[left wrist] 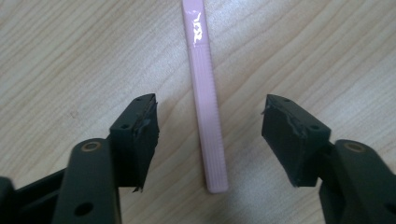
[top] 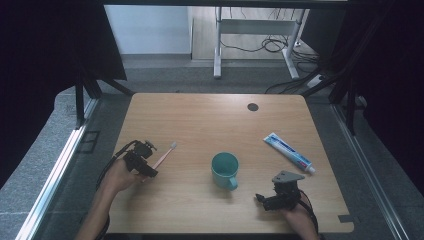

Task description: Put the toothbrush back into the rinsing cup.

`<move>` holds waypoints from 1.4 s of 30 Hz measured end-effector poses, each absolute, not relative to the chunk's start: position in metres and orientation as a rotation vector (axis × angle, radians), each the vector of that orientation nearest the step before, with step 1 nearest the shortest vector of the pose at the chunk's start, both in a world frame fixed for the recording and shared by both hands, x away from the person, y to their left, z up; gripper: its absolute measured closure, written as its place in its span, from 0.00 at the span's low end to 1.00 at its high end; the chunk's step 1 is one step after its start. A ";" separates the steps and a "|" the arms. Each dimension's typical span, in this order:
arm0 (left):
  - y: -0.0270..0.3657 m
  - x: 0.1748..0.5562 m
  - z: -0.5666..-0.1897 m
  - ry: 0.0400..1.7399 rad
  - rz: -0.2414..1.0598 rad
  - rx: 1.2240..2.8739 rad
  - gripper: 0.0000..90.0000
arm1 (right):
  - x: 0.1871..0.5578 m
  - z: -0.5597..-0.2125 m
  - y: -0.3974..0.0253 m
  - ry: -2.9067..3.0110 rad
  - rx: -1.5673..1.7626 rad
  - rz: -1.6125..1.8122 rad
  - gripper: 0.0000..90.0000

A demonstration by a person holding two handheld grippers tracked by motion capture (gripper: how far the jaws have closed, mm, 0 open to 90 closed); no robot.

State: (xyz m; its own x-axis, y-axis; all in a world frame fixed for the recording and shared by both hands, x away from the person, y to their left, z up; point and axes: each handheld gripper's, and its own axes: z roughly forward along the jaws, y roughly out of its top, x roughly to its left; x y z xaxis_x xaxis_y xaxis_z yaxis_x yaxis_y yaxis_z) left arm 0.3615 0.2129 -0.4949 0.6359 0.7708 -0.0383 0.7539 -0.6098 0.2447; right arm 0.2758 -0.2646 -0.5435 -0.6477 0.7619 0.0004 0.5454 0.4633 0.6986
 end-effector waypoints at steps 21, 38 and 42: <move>0.203 0.389 -0.496 1.251 0.000 2.713 0.61 | 0.276 -0.543 -0.265 2.404 1.112 0.979 0.00; 0.188 0.407 -0.498 1.364 -0.056 2.777 0.75 | 0.276 -0.543 -0.265 2.404 1.112 0.980 0.00; 0.187 0.408 -0.499 1.381 -0.084 2.773 0.77 | 0.276 -0.543 -0.265 2.405 1.112 0.980 0.00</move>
State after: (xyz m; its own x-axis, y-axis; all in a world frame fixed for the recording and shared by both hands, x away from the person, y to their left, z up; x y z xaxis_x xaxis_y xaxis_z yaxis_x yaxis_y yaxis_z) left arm 0.4083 0.1871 -0.4991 0.6013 0.7962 -0.0675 0.7985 -0.6019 0.0140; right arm 0.2758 -0.2647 -0.5435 -0.6480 0.7616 0.0009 0.5453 0.4632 0.6986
